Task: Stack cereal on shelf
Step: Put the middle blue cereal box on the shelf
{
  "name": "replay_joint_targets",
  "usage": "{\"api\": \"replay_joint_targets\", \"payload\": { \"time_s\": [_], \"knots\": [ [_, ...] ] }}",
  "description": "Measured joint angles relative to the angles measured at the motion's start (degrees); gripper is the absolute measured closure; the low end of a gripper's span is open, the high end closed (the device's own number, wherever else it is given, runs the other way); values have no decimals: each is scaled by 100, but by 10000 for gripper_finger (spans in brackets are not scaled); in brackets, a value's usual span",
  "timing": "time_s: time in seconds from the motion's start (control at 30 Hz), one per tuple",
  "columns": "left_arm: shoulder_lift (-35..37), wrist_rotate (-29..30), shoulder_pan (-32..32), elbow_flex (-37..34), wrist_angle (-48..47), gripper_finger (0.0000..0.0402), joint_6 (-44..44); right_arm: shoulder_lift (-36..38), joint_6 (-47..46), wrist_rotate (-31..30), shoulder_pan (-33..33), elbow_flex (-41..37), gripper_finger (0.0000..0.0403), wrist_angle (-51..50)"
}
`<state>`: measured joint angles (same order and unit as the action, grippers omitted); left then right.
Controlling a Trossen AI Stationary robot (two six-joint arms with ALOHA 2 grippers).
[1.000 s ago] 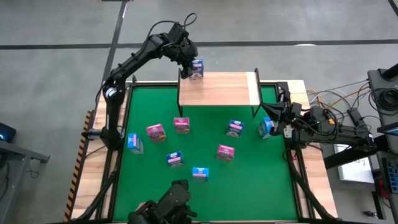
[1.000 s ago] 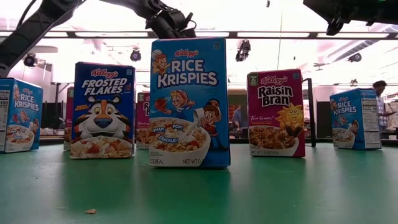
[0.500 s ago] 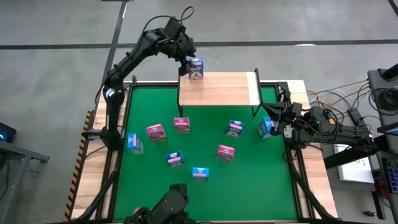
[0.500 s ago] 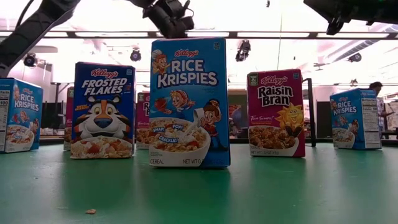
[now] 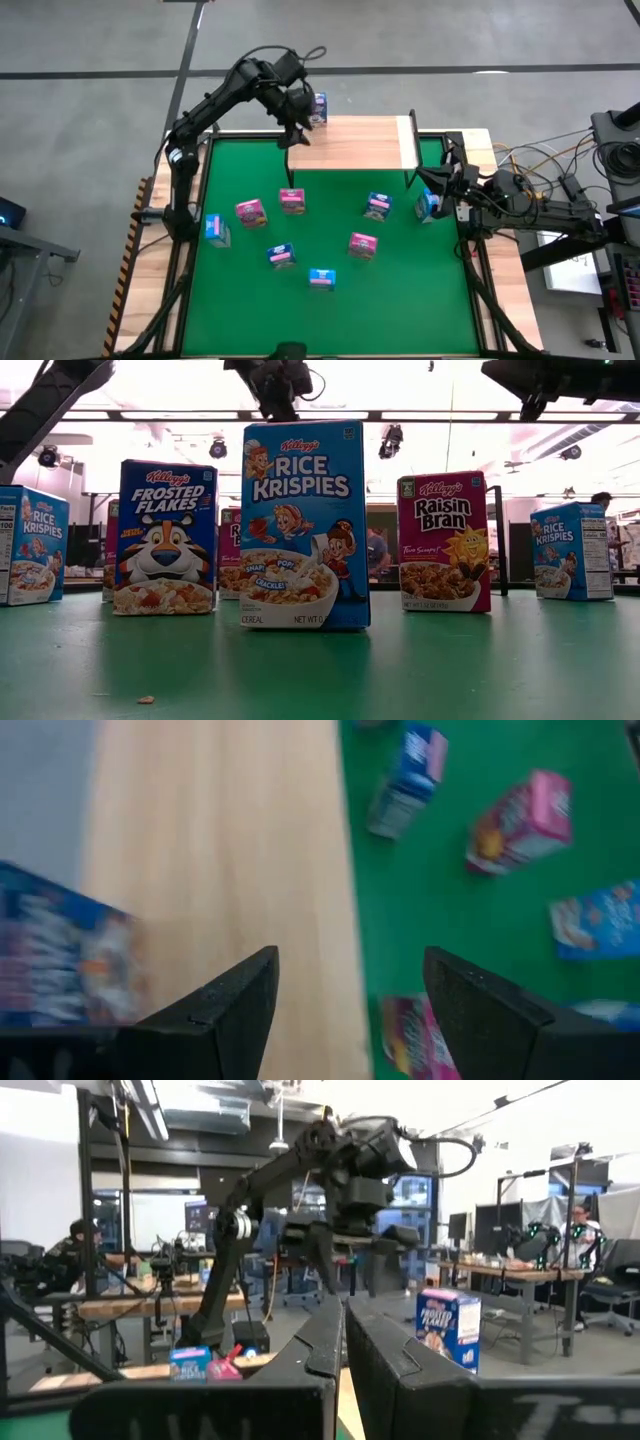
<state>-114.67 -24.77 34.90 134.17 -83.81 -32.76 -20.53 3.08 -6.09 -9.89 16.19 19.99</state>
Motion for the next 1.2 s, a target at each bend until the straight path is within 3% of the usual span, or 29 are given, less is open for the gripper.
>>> {"api": "replay_joint_targets", "payload": {
  "time_s": [0.67, 0.77, 0.93, 1.1, 1.2],
  "knots": [
    [102, -29, 224, -9, -292, 171, -83, -283, -764, 0, 0, 0, 394, -252],
    [160, -69, 300, -15, 380, 171, -39, -282, -766, 0, 0, 0, 394, -256],
    [93, -19, 391, -11, 2357, 171, 758, -282, -917, 4, 0, 0, 394, -260],
    [-194, 973, 376, -13, 3018, 171, 955, -279, -954, 49, 0, 0, 394, -320],
    [-316, 1117, 387, -15, 3011, 176, 989, -278, -954, 48, 0, 0, 394, -320]
  ]
}}
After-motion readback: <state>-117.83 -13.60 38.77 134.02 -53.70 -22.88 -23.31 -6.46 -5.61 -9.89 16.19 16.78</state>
